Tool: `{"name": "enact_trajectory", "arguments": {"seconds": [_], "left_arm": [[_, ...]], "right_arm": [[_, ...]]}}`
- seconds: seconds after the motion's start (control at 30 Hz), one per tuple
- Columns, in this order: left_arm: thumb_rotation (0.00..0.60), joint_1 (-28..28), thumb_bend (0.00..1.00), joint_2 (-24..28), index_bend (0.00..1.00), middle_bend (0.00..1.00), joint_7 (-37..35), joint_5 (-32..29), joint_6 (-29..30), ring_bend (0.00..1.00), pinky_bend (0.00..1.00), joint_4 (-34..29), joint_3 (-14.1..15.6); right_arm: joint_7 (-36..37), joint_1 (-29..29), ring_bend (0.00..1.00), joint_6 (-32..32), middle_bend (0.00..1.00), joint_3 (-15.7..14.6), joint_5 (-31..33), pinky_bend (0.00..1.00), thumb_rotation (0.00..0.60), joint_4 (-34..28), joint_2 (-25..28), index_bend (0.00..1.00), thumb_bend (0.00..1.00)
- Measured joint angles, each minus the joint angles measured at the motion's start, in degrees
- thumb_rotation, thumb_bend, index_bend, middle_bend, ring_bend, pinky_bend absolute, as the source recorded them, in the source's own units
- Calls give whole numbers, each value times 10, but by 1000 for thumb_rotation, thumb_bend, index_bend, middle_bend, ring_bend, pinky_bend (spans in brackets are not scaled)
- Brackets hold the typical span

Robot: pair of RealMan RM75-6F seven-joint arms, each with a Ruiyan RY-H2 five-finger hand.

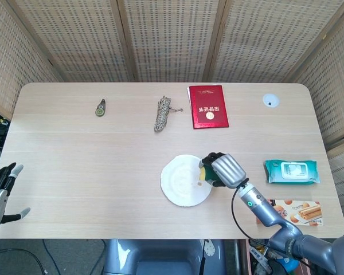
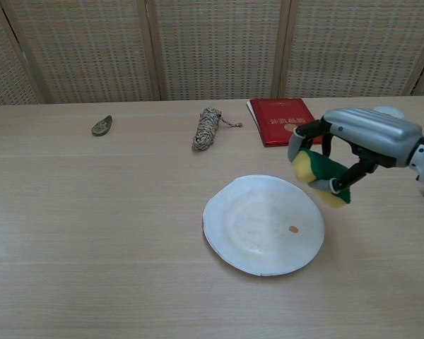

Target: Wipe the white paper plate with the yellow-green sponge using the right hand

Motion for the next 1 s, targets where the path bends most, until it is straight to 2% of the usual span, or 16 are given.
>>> {"name": "enact_trajectory", "arguments": {"seconds": [0.17, 0.53, 1.0], "left_arm": [[600, -3, 0, -1, 0, 0, 2, -7, -6, 0, 0, -1, -1], [600, -10, 0, -1, 0, 0, 6, -22, -19, 0, 0, 0, -4], [600, -14, 0, 0, 0, 0, 7, -25, -23, 0, 0, -1, -3]], "right_arm": [[8, 22, 354, -4, 479, -6, -15, 429, 600, 15, -26, 425, 307], [34, 49, 354, -39, 486, -24, -15, 420, 600, 102, -102, 426, 307], [77, 43, 354, -43, 492, -31, 10, 419, 600, 130, -130, 426, 306]]}}
